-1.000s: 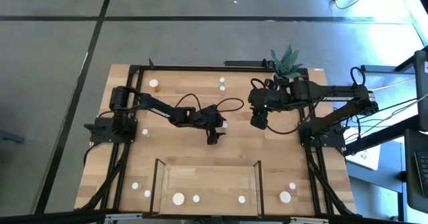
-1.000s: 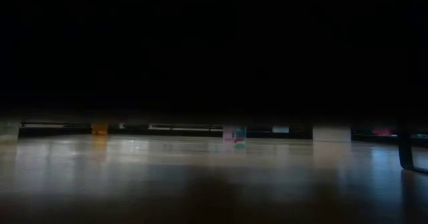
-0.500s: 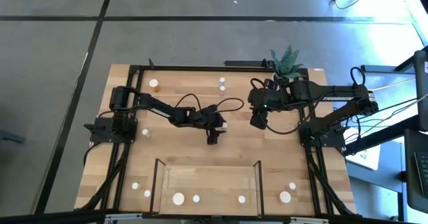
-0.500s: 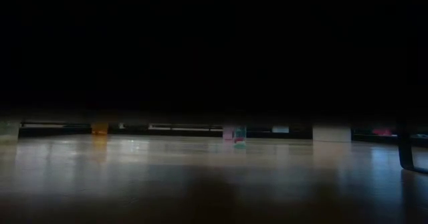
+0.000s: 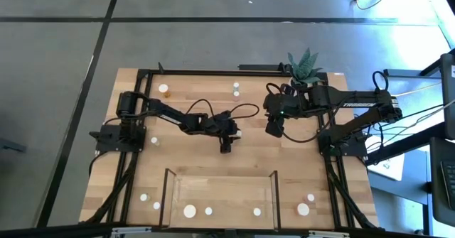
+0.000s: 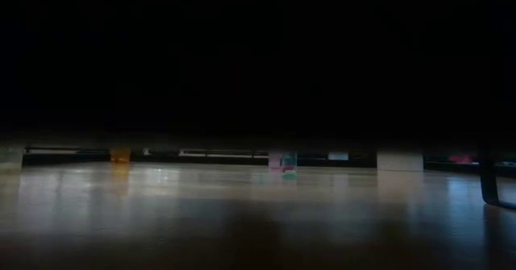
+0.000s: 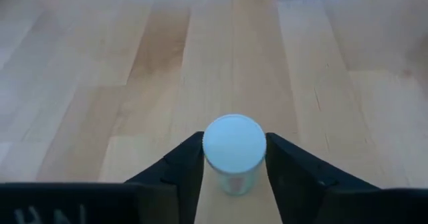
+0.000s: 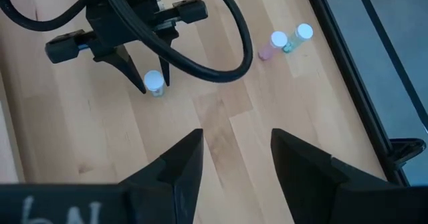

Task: Pick and place medicine bottles onto shelf by color
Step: Put the bottom blue pill bottle on the shelf aligned with the other blue pill bottle

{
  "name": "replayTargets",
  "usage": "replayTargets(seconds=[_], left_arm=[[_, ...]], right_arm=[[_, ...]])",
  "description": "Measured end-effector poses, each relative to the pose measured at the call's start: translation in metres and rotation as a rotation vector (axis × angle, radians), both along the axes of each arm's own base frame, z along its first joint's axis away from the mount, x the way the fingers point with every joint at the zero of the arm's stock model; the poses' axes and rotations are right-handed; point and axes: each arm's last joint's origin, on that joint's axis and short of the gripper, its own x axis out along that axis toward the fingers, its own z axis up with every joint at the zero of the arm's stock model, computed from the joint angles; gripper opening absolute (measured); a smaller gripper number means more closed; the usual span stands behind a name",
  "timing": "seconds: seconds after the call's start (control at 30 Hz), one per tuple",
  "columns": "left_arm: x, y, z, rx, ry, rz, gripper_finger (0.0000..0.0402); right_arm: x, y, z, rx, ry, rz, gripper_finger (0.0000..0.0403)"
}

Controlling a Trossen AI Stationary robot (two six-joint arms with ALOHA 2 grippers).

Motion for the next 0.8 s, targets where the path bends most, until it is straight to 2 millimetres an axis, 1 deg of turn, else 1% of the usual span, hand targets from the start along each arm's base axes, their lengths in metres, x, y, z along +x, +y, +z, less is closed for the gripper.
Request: replayTargets(seconds=[0.33,0.67,0.8], left_arm=[[0.0,0.0,0.0,0.003,0.0,-0.002,0.0108],[0.0,0.0,0.0001,0.0,0.0,0.0,0.0103],[-0.0009,-0.0011,0.0043,-0.008,-0.002,-0.007,0.0103]], right_arm=[[0.0,0.0,0.0,0.0,0.0,0.0,0.0177],[-0.0001,0.0,0.0,0.0,0.001,0.0,0.0177],[-0.0001,-0.0001,-0.0001,0.0,0.001,0.0,0.0177]])
